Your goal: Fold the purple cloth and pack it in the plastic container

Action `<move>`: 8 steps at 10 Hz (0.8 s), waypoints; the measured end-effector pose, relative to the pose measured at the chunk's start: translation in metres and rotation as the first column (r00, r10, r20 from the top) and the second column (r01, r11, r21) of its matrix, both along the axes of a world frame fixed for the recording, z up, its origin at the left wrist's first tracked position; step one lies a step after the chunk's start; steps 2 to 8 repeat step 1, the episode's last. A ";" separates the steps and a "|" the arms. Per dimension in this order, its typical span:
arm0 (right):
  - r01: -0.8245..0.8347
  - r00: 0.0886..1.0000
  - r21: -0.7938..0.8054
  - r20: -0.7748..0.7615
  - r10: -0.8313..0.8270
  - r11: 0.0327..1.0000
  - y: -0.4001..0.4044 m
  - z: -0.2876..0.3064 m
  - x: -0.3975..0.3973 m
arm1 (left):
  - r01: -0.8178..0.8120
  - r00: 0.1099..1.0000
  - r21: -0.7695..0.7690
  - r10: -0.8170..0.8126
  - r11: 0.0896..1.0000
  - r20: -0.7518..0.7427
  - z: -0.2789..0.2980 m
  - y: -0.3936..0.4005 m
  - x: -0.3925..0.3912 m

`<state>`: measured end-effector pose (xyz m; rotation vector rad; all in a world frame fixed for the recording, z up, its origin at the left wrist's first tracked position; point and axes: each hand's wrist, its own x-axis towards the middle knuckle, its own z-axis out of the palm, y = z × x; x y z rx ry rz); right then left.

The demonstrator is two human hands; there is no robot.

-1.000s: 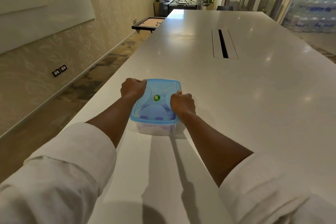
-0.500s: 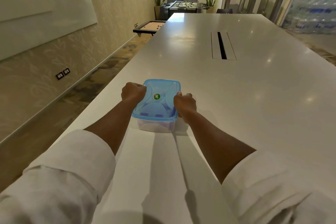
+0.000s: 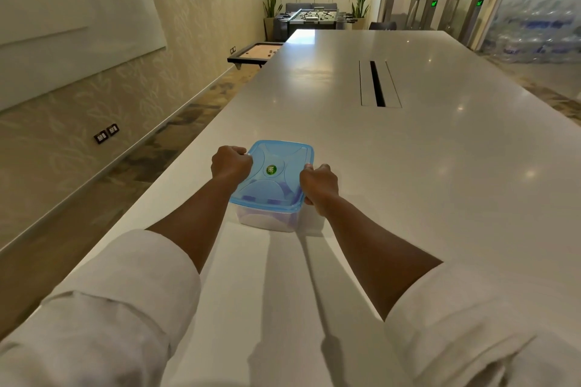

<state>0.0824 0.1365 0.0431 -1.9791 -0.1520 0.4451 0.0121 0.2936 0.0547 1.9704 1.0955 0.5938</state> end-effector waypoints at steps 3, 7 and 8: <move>0.002 1.000 0.000 -0.012 -0.002 1.000 -0.006 0.004 -0.001 | 0.000 1.000 0.032 0.000 0.999 -0.015 0.000 -0.003 0.000; 0.002 1.000 0.000 -0.012 -0.002 1.000 -0.006 0.004 -0.001 | 0.000 1.000 0.032 0.000 0.999 -0.015 0.000 -0.003 0.000; 0.002 1.000 0.000 -0.012 -0.002 1.000 -0.006 0.004 -0.001 | 0.000 1.000 0.032 0.000 0.999 -0.015 0.000 -0.003 0.000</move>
